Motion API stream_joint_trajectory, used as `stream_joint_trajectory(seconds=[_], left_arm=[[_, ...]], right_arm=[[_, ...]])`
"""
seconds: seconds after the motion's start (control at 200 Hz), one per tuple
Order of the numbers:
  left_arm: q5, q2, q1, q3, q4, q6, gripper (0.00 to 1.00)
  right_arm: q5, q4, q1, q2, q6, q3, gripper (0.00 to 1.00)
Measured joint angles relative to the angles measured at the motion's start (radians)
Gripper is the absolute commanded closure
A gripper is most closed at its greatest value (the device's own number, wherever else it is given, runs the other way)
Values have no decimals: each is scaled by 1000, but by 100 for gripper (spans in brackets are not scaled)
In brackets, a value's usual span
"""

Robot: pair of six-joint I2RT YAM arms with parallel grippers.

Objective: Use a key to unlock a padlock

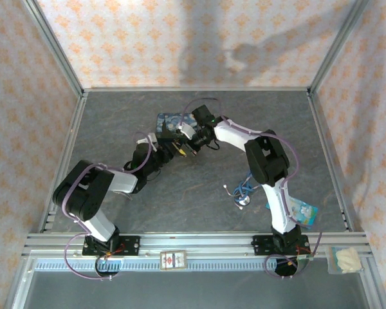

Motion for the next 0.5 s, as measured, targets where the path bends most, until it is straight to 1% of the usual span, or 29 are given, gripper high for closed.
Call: stream_joint_trajectory(seconds=[0.135, 0.295, 0.425, 0.5], left_arm=[[-41, 46, -5, 7, 34, -23, 65], [-64, 115, -6, 31, 96, -45, 65], [-67, 181, -6, 56, 147, -65, 74], [-68, 205, -6, 71, 157, -69, 77]], right_arm=[[-14, 24, 0, -2, 11, -14, 100], [-24, 42, 2, -3, 18, -24, 100], [-26, 50, 4, -3, 22, -27, 100], [-26, 51, 5, -3, 23, -27, 100]])
